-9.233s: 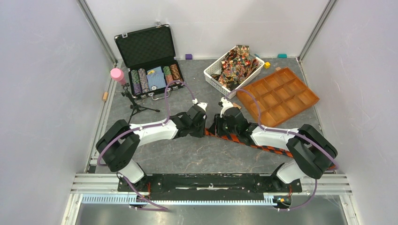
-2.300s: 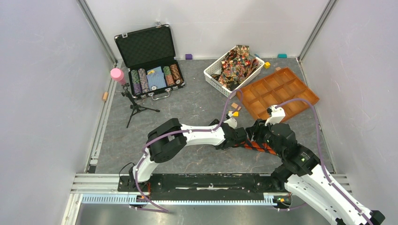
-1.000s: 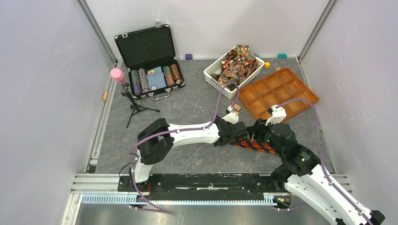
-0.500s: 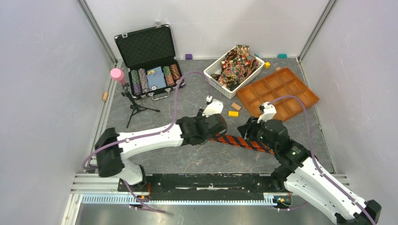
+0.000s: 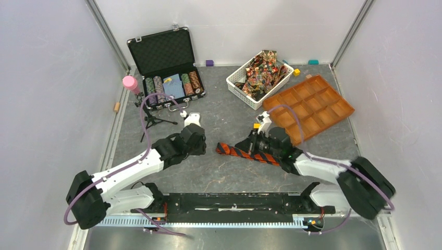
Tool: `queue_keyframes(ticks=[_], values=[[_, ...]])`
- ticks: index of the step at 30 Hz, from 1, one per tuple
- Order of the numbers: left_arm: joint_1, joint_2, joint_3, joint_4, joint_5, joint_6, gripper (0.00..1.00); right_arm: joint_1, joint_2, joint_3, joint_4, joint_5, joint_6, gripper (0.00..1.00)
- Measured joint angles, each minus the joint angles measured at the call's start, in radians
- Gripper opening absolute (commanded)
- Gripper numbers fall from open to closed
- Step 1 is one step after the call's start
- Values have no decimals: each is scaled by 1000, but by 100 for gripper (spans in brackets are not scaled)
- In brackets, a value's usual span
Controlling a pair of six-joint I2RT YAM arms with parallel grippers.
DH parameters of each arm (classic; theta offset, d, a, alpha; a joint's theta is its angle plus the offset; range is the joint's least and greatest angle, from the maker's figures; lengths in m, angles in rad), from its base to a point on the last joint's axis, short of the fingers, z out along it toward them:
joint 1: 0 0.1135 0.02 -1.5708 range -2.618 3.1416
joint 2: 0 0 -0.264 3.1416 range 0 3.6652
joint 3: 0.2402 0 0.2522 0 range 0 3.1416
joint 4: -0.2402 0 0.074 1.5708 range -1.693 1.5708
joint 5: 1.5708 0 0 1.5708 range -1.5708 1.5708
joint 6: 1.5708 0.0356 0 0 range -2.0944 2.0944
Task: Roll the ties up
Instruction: Roll the tie at the center of the board.
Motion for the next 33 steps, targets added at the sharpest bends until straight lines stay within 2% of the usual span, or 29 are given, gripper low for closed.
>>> queue_keyframes(ticks=[5,11,21,33], values=[[30,-50,-62,16,46,-25,41,34,272,46,251,-73,104,0],[43,-62,-76,23,71,-29,40,58,455,84,468,-110,209,0],[47,-66,-82,39,92,-29,41,63,563,159,539,-115,259,0],[47,-66,-93,47,97,-29,40,63,685,162,571,-115,275,0]])
